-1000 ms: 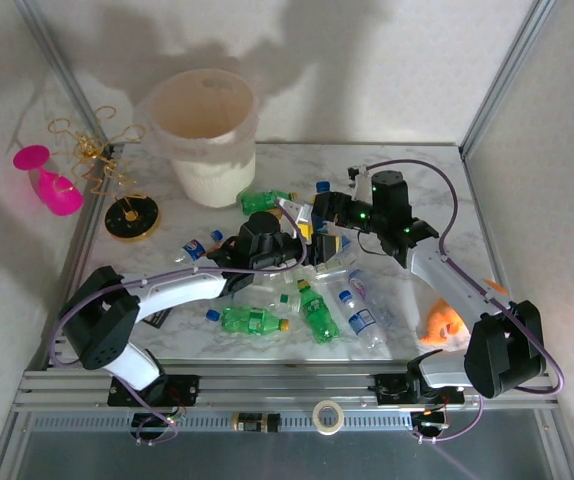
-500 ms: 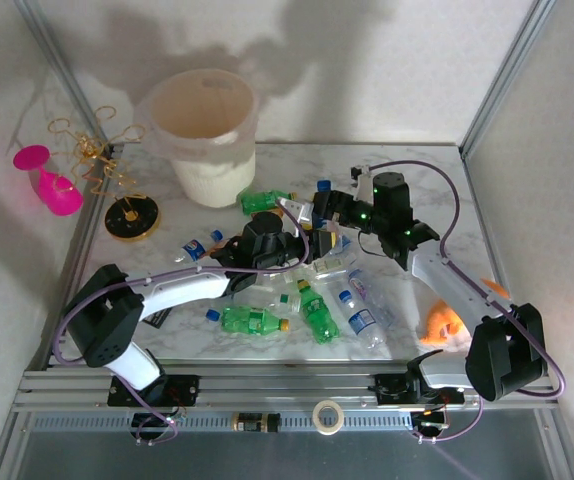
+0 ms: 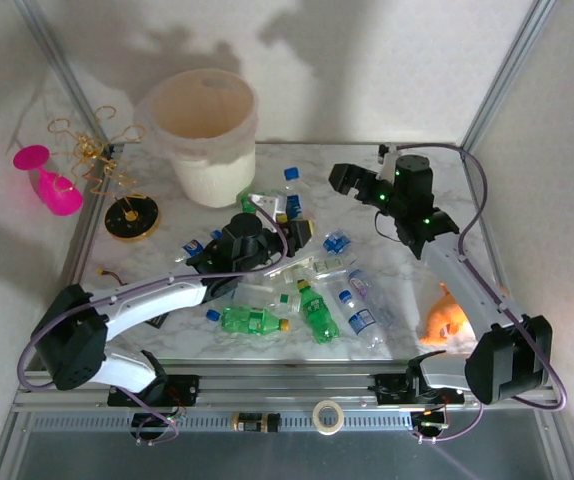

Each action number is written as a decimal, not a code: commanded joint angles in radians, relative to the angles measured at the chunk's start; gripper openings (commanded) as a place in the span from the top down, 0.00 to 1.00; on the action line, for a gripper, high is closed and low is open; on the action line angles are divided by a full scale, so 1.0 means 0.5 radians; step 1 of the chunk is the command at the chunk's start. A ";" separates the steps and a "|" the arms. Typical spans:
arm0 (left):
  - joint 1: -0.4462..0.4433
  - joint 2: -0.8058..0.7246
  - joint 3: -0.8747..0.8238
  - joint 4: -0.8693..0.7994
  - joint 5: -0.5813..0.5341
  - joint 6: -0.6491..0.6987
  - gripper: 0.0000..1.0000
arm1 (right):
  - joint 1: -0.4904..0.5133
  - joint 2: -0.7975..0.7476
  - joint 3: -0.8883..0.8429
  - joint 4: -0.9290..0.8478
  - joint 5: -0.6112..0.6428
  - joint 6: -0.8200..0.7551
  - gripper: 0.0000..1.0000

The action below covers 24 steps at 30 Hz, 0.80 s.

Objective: Put the plastic bottles in the bin

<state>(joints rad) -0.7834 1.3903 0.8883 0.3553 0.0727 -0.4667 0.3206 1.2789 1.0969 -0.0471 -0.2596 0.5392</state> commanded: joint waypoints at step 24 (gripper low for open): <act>1.058 0.602 1.804 -1.101 -0.234 0.455 0.63 | -0.107 -0.291 -0.672 0.198 0.425 -0.179 0.01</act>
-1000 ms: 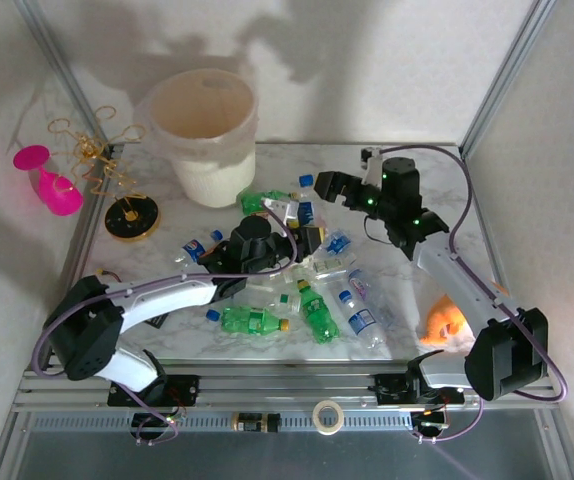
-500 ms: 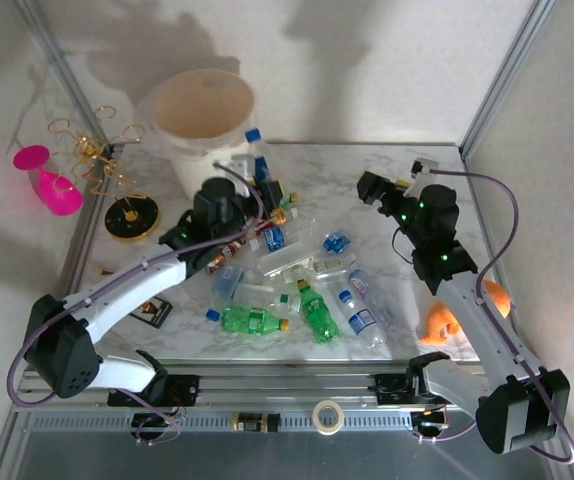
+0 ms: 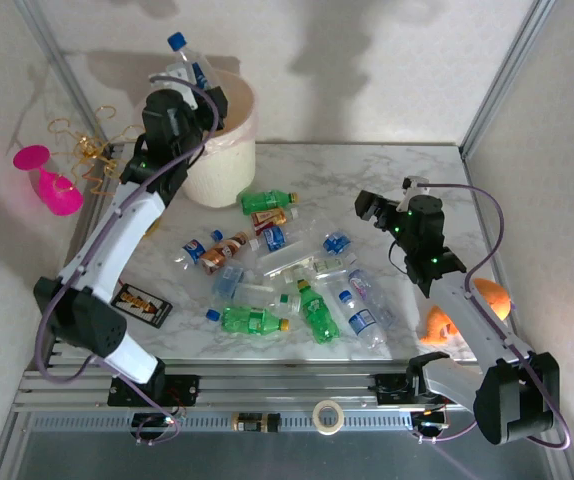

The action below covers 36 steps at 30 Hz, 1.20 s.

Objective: Put the plastic bottles in the bin

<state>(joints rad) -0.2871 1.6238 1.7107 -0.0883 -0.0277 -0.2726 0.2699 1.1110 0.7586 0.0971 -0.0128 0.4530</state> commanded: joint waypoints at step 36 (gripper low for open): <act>0.110 0.469 0.713 -0.719 -0.135 0.116 0.00 | 0.006 -0.165 -0.196 -0.243 -0.139 -0.101 0.01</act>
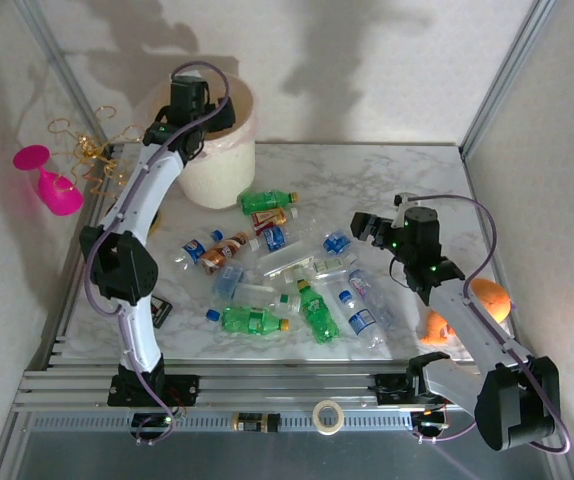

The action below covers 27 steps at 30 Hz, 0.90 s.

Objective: Put the plastic bottles in the bin

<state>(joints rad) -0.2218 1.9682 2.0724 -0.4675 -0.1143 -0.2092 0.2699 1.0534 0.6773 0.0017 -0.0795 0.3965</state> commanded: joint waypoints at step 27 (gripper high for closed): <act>-0.883 -1.964 -2.561 1.273 0.275 -0.941 0.00 | 0.296 -0.444 -0.156 -0.904 0.161 0.444 0.05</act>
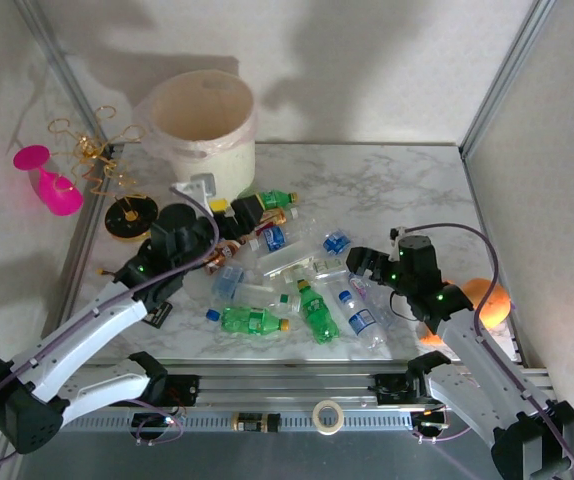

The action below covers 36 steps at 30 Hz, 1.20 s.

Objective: Put the plastic bottles in the bin

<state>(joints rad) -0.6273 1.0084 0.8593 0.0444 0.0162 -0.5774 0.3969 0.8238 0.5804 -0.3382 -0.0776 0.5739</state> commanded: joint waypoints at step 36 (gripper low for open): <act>-0.301 0.190 -0.651 0.859 -0.276 -0.262 0.00 | 0.121 1.102 0.346 -0.306 0.793 -0.234 0.21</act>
<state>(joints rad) -0.7719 1.0950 0.5388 0.4454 -0.0914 -0.7258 0.4831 1.3720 0.7227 -0.5266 0.2752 0.5068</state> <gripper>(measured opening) 0.995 0.799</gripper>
